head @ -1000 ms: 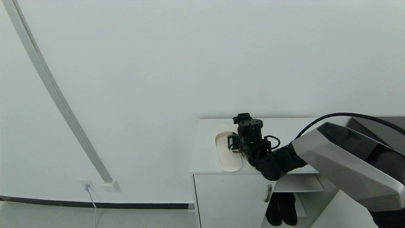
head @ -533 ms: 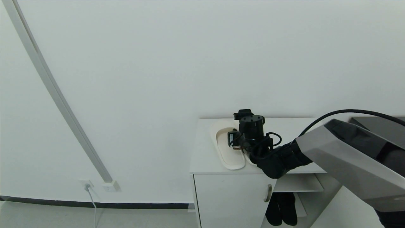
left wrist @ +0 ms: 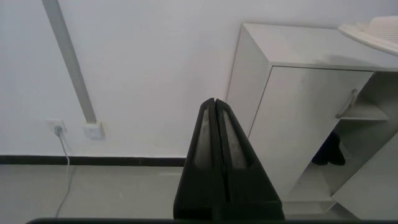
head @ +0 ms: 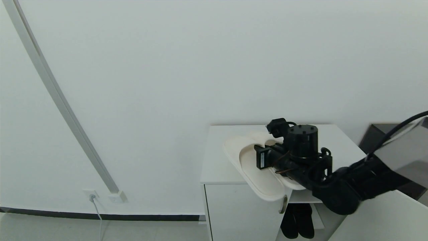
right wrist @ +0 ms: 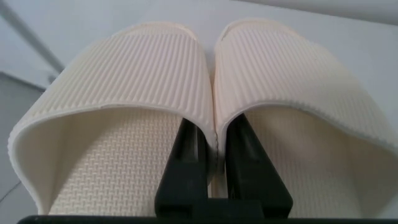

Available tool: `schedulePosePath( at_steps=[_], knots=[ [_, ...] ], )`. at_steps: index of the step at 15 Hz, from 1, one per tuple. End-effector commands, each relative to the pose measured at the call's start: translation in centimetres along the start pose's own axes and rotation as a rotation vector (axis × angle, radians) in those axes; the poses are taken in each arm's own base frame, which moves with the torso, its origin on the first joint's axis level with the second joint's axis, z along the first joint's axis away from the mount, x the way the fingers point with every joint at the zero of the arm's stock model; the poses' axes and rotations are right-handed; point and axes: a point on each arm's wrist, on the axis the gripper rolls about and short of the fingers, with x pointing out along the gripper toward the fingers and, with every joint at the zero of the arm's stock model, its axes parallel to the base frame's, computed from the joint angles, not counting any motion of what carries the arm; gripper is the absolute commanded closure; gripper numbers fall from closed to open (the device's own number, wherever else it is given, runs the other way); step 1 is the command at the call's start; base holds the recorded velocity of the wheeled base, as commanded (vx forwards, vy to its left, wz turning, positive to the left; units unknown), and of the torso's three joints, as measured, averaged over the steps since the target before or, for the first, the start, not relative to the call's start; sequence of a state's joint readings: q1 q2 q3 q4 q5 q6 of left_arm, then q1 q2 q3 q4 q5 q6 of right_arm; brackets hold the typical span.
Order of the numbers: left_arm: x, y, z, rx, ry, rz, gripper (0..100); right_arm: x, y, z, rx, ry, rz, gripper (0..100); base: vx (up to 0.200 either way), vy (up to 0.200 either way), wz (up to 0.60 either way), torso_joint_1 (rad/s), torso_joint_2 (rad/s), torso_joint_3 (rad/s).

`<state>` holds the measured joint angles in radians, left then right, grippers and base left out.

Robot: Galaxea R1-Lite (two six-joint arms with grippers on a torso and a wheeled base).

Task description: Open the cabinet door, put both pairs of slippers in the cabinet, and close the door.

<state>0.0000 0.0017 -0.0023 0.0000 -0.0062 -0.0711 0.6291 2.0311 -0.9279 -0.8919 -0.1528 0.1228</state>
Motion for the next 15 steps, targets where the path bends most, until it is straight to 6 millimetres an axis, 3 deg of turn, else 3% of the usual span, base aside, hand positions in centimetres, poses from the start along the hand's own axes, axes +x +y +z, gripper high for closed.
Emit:
schedulePosePath(
  at_steps=[1, 3, 11, 15],
  knots=[
    [0.0, 0.0, 0.0, 0.001, -0.001, 0.000, 100, -6.4, -0.3, 1.7, -0.002, -0.039, 0.104, 100, 0.000, 0.000, 0.00, 0.012, 0.00, 0.051],
    [0.0, 0.0, 0.0, 0.000, 0.001, 0.000, 100, -7.5, 0.3, 1.7, -0.006, -0.037, 0.125, 100, 0.000, 0.000, 0.00, 0.000, 0.00, 0.000],
    [0.0, 0.0, 0.0, 0.000, 0.001, 0.000, 100, -7.2, 0.8, 0.8, -0.015, -0.008, 0.135, 100, 0.000, 0.000, 0.00, 0.000, 0.00, 0.000],
    [0.0, 0.0, 0.0, 0.001, -0.001, 0.000, 100, -7.2, 1.0, 0.6, -0.032, -0.002, 0.137, 100, -0.200, 0.000, 0.00, 0.006, 0.00, 0.000]
  ],
)
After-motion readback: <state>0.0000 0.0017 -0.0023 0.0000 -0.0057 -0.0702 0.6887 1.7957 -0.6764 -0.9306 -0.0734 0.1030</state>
